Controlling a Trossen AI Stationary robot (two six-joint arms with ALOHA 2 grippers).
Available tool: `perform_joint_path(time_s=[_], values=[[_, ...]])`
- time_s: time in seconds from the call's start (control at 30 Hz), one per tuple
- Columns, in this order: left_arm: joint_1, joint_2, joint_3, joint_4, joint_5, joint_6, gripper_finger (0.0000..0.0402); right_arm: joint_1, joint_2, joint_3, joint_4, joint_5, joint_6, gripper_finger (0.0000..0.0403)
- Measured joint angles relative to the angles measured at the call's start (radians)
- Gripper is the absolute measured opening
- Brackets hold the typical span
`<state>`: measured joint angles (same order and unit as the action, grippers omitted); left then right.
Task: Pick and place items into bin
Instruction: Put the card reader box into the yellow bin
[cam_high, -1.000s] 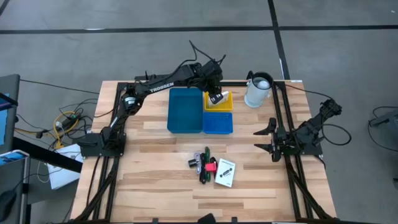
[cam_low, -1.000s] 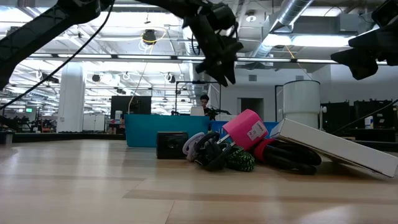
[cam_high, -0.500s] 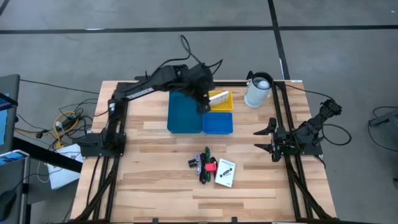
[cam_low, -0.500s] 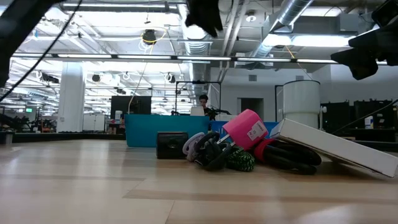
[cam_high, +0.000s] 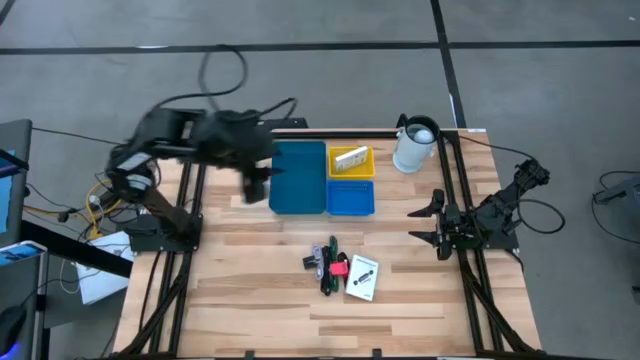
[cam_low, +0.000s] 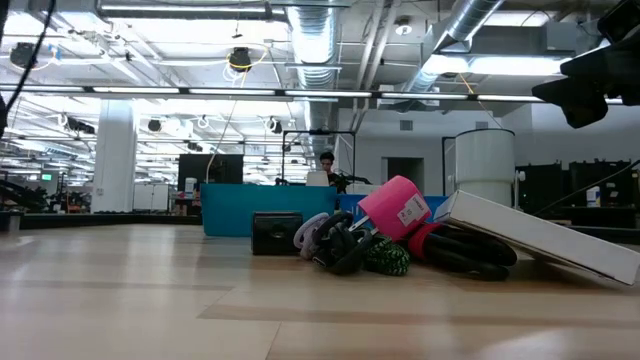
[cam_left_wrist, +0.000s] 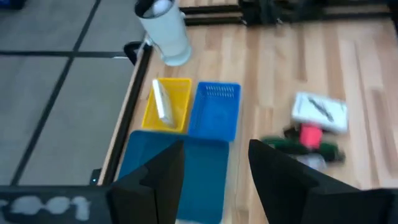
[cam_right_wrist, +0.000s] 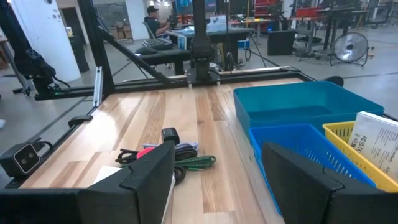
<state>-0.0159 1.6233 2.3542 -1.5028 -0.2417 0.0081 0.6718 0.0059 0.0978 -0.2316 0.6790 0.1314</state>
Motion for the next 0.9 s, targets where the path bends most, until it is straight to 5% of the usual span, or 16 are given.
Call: perform_joint_path(time_s=[0.47,0.9], values=[[-0.139,-0.119,-0.052,-0.028,0.131,-0.120,0.0169,0.000,0.000,0.000,-0.001,0.000,0.000,0.0235],[-0.488,-0.145,-0.428,0.443,-0.118,-0.127,0.0169,0.000,0.000,0.000,-0.001,0.000,0.000,0.0235]])
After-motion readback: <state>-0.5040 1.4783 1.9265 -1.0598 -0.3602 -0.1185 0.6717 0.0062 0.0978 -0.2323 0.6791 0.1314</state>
